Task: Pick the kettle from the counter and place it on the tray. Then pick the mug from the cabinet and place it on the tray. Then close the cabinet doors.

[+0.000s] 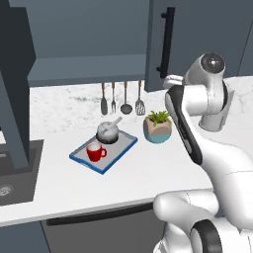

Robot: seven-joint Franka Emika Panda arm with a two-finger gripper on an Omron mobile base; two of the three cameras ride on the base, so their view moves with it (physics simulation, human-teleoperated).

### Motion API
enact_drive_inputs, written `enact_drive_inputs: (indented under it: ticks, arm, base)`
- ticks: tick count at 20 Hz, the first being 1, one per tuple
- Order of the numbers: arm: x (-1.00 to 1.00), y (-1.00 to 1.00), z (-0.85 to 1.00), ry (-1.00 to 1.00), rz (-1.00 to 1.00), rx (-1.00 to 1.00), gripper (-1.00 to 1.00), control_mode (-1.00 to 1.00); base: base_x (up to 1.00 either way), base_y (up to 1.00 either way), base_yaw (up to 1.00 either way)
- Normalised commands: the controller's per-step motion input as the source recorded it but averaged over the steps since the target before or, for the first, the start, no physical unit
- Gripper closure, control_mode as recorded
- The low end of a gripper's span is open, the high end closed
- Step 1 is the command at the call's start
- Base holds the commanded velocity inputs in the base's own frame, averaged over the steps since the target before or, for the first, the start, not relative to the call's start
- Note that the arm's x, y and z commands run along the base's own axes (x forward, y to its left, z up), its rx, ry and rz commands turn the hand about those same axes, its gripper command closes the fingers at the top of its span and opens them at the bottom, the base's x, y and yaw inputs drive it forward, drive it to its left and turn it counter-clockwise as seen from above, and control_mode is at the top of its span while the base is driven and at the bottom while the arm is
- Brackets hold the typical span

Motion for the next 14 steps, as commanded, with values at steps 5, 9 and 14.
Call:
enact_drive_inputs:
  ticks: [5,9,14]
  arm:
    - [0.94,0.14,-0.01,-0.05,0.00,-0.02,-1.00,-1.00]
    - [0.70,0.04,-0.12,-0.20,0.00,-0.13,-1.00,-1.00]
    - [0.62,0.00,-0.01,0.04,0.00,-0.09,-1.00,-1.00]
  base:
    - [0.00,0.00,0.00]
    - [0.00,0.00,0.00]
    - [0.00,0.00,0.00]
